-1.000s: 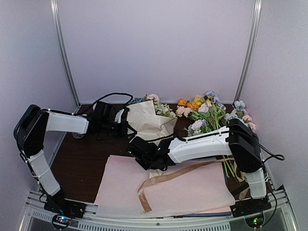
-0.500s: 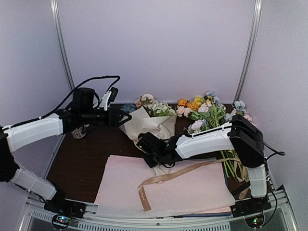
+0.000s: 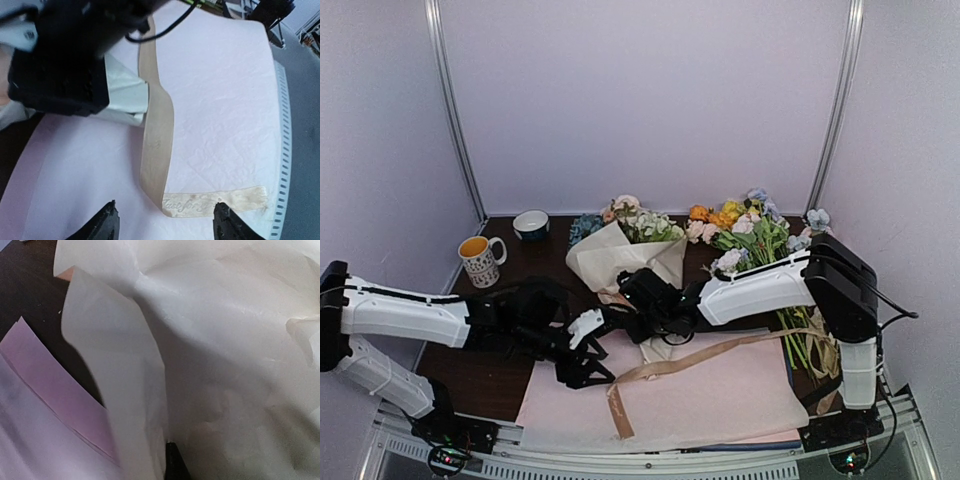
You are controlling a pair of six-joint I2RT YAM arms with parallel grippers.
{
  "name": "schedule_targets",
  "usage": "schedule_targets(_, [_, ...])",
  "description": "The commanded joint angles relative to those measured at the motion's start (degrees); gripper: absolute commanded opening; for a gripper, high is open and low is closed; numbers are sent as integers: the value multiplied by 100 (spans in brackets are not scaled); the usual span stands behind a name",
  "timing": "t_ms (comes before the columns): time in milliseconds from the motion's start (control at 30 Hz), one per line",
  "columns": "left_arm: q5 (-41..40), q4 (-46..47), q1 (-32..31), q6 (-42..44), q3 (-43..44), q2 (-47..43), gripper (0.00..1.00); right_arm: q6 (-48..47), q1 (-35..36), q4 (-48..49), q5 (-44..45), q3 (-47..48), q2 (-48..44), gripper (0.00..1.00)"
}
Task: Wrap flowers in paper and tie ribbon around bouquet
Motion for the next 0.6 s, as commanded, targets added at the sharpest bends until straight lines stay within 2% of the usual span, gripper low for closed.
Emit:
schedule_targets(0, [-219, 241, -38, 574, 315, 675, 70, 355, -197, 481, -405, -284, -301, 0])
schedule_targets(100, [-78, 432, -38, 673, 485, 1233, 72, 464, -267, 565, -547, -364, -312, 0])
schedule_targets(200, [-107, 197, -38, 590, 864, 1848, 71, 551, -327, 643, -646, -426, -328, 0])
schedule_targets(333, [-152, 9, -32, 586, 1168, 2240, 63, 565, -356, 694, -675, -489, -392, 0])
schedule_targets(367, [-174, -46, -37, 593, 1212, 2282, 59, 579, -366, 702, -695, -498, -400, 0])
schedule_targets(433, [-247, -101, -30, 595, 1230, 2294, 44, 613, -397, 736, -731, -530, -444, 0])
schedule_targets(567, [-128, 27, 38, 564, 1018, 2064, 6, 672, -480, 797, -880, -555, -556, 0])
